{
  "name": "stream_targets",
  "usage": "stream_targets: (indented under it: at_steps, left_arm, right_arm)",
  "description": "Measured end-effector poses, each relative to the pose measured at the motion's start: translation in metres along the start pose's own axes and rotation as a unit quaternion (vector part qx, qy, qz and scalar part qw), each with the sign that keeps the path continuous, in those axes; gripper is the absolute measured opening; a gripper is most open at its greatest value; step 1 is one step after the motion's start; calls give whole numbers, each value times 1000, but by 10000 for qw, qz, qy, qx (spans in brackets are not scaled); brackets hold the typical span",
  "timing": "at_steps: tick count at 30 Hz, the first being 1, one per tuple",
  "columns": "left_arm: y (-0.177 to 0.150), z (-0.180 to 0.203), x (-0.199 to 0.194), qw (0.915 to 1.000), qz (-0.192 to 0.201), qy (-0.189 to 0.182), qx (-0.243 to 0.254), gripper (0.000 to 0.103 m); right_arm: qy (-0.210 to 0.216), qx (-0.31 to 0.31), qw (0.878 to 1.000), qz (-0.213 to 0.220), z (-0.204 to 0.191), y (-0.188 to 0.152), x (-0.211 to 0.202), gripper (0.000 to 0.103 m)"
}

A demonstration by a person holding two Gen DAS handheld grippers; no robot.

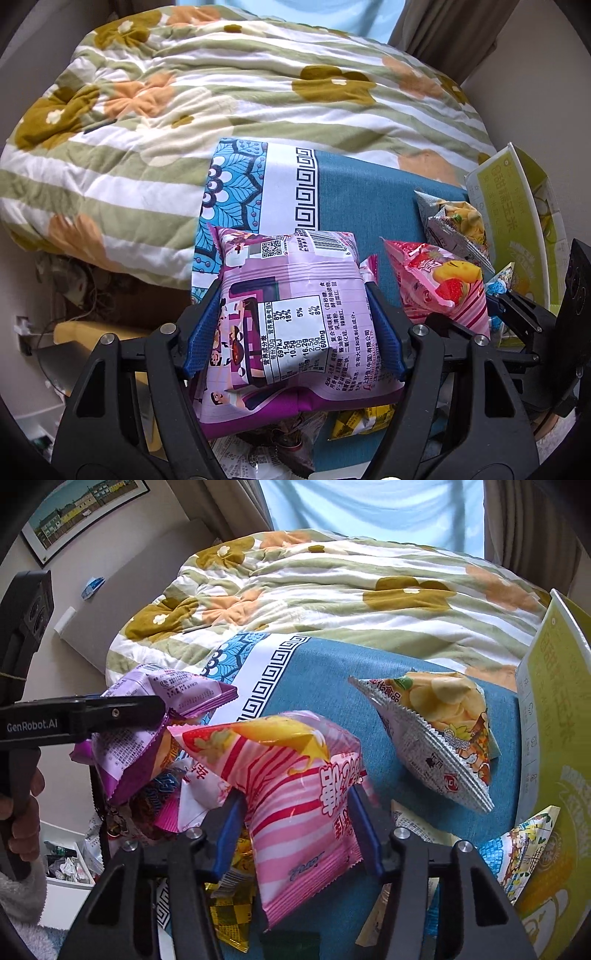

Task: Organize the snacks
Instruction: 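Grasp the purple bag with the left tool while the right tool grasps the pink bag, then lower both bags into the yellow box and open both tools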

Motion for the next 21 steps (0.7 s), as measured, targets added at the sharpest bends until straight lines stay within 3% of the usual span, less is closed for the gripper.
stream_targets:
  at_steps: [12, 21]
  left_arm:
    - [-6, 11, -77, 9968, 695, -263, 278, 70]
    - [-8, 66, -123, 9896, 1061, -638, 728, 70]
  right_arm:
    - [-33, 213, 9970, 744, -28, 10, -74, 51]
    - [-331, 713, 9876, 1358, -19, 7, -153, 51]
Point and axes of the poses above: each gripper's, at about its wrist camera, not at the fingertips, and x roughly the way its jaws point, z to its right, y to its top, the point moved 4 cm from there along x, roughly the way its jaws point, and after that the axes turned 7 degrees about -x, right-handed, at the moved point
